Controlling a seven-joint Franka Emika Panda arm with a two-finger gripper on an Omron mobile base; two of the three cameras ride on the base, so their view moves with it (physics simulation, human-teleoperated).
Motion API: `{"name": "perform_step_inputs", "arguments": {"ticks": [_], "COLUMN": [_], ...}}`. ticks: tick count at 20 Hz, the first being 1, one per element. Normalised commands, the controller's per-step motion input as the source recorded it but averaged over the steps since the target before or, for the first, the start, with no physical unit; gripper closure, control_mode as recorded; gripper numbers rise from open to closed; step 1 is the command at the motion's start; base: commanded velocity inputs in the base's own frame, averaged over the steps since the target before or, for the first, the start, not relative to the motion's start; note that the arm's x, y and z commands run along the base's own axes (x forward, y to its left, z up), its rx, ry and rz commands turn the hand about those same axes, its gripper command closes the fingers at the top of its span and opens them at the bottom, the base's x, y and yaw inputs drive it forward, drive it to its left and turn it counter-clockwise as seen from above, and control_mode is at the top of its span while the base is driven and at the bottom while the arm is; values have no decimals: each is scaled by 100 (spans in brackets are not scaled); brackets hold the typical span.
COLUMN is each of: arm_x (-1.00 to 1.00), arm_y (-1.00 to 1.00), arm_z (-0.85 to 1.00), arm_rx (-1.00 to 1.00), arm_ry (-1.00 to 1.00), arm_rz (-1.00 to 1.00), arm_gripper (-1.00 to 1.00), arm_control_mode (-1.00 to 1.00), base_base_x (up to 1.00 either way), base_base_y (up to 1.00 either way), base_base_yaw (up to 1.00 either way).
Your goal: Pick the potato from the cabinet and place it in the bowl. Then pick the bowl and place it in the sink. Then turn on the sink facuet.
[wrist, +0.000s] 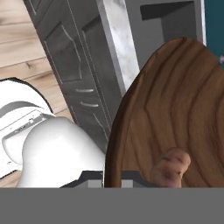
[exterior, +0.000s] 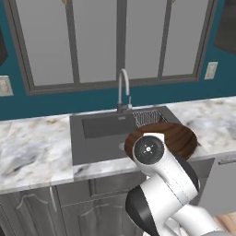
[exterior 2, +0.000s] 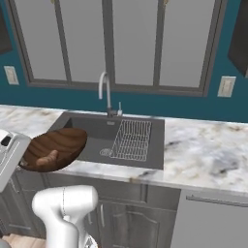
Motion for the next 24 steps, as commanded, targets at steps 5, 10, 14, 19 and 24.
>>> {"name": "perform_step_inputs", "arguments": {"ticks": [5, 10, 14, 19, 24], "arm_x": [0, 0, 0, 0, 0], "arm_y": [0, 0, 0, 0, 0], "arm_z": [0, 0, 0, 0, 0], "arm_rx": [0, 0, 0, 0, 0], "arm_ry": [0, 0, 0, 0, 0], "arm_rz": [0, 0, 0, 0, 0], "arm_gripper": [100, 100, 100, 100, 100], "arm_control_mode": [100, 100, 100, 100, 100], "base_base_x": [38, 39, 34, 34, 34], "base_base_y": [-1, 0, 0, 0, -1], "base_base_yaw": [0, 0, 0, 0, 0]}}
